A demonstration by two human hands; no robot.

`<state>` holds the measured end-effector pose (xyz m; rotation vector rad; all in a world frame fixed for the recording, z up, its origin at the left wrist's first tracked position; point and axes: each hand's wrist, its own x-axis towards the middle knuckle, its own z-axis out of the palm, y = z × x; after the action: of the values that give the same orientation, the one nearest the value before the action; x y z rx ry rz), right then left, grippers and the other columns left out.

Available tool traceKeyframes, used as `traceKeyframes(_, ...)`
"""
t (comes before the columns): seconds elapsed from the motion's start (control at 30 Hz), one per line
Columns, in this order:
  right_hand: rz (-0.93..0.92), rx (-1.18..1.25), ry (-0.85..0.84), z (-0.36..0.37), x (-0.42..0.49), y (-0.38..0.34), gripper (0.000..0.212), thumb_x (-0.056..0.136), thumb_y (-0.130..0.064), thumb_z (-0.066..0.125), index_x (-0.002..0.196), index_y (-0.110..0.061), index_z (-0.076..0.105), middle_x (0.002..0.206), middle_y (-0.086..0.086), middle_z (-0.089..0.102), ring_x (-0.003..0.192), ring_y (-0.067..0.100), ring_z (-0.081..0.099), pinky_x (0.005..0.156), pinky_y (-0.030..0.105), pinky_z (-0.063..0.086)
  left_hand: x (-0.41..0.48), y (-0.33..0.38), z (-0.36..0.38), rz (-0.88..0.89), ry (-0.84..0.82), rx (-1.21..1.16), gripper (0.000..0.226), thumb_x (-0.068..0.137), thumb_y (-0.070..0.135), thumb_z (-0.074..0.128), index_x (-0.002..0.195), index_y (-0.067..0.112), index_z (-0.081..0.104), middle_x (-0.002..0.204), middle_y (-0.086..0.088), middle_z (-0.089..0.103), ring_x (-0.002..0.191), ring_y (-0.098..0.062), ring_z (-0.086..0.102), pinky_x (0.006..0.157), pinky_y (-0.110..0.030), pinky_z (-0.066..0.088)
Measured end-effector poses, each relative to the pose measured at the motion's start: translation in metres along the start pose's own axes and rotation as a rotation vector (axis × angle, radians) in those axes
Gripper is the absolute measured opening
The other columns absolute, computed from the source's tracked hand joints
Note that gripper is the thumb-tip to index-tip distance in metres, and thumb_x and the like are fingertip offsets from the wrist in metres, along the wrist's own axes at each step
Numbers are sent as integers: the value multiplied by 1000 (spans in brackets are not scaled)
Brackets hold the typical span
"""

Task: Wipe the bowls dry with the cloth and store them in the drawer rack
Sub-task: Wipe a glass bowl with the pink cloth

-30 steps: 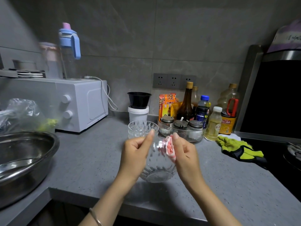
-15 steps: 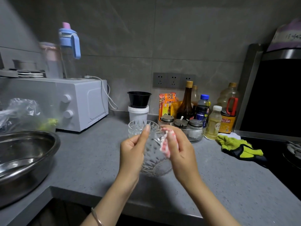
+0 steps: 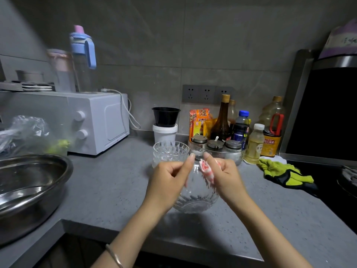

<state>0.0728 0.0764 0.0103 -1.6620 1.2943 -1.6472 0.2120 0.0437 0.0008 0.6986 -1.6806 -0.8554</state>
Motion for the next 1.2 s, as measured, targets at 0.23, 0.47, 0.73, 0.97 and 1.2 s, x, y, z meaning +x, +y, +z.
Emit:
traceKeyframes(0.23,-110,149,124,16,-29,23,44,99,-43,32,116,-15,61,106,-10,69,94,1,64,75,14,50,-7,0,5,-271,221,-419,53,88,40,58,73,-10,63,68,-26,67,58,-37,66,54,-38,56)
traceKeyframes(0.47,-516,-640,187,30,-39,34,53,100,-47,24,149,-29,20,156,-12,18,144,13,18,117,36,18,-2,-4,8,-324,264,-420,55,86,45,60,78,-9,65,75,-27,66,65,-34,65,63,-35,52)
traceKeyframes(0.73,-92,38,181,16,-19,14,50,85,-56,45,96,-13,67,86,6,66,82,12,63,70,33,50,-6,-5,12,-295,221,-486,38,88,34,59,74,1,72,72,-19,72,64,-28,70,59,-30,58)
traceKeyframes(0.97,287,304,271,2,-20,-3,58,95,-33,50,119,20,44,113,42,45,108,62,40,90,67,39,-11,-17,9,-359,173,-544,51,81,46,52,94,0,70,87,-16,74,83,-26,72,76,-37,59)
traceKeyframes(1.2,57,26,60,-12,-3,-3,52,94,-31,49,44,-16,50,40,-3,47,35,6,39,39,13,31,-4,-4,6,-41,-7,-88,58,86,61,50,58,12,58,59,-24,52,56,-28,51,60,-27,44)
